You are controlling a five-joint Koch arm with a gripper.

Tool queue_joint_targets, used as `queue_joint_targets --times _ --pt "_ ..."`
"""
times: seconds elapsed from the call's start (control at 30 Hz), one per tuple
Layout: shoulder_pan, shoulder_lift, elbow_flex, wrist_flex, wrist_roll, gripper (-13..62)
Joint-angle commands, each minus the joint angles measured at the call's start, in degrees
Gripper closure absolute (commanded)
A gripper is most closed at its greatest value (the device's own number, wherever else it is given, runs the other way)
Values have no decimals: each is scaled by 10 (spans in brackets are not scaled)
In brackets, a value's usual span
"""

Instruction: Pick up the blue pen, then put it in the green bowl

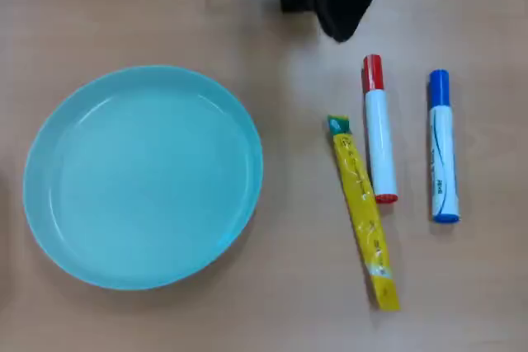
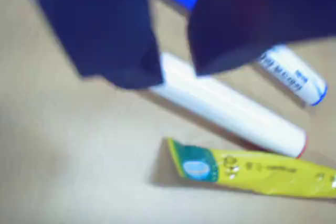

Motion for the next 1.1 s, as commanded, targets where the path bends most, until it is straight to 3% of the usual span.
queue_joint_targets --times 0.0,0.3,0.67,0.87,1.07 --pt "-13 7 -86 68 -2 499" --pt "-98 -148 -252 141 -26 498" --pt "-139 -365 -454 222 -182 497" --pt "-162 -439 -489 227 -290 483" --pt "-171 -475 -513 228 -371 376"
